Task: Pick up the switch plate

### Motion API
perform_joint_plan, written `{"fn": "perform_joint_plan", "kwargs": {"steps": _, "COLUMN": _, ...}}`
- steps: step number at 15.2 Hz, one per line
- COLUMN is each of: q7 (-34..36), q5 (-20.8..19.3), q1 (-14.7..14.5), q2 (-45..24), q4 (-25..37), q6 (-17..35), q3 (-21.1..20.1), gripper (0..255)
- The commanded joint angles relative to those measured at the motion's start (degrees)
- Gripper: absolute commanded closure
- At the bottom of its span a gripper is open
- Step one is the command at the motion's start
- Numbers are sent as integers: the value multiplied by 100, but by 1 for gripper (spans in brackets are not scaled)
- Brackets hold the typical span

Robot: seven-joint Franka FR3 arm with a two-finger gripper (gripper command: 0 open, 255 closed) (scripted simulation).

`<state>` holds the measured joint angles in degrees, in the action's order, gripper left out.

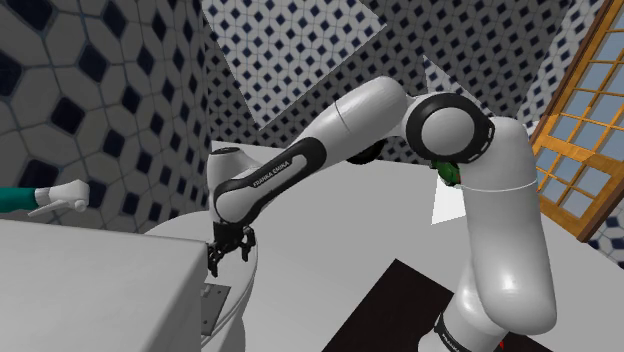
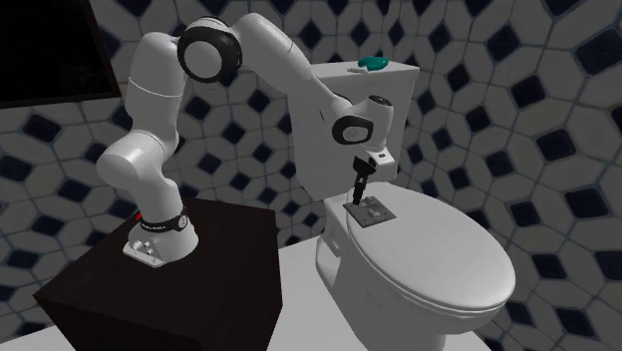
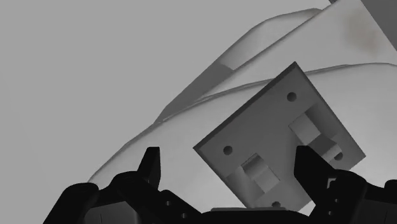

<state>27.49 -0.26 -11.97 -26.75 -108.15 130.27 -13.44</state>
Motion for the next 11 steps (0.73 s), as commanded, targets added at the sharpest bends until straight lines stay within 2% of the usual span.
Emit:
{"fn": "perform_joint_plan", "kwargs": {"steps": 1, "q7": 140, "q5": -93, "q1": -127, "q2": -458, "q4": 453, "q6": 17, "q3": 39, "gripper": 0}}
{"fn": "perform_joint_plan", "kwargs": {"steps": 6, "q7": 377, "q5": -252, "q1": -431, "q2": -1596, "q4": 1768, "q6": -132, "q3": 152, "gripper": 0}}
{"fn": "perform_joint_plan", "kwargs": {"steps": 11, "q7": 373, "q5": -284, "q1": -460, "q2": -1866, "q4": 1811, "q6": 94, "q3": 188, "gripper": 0}}
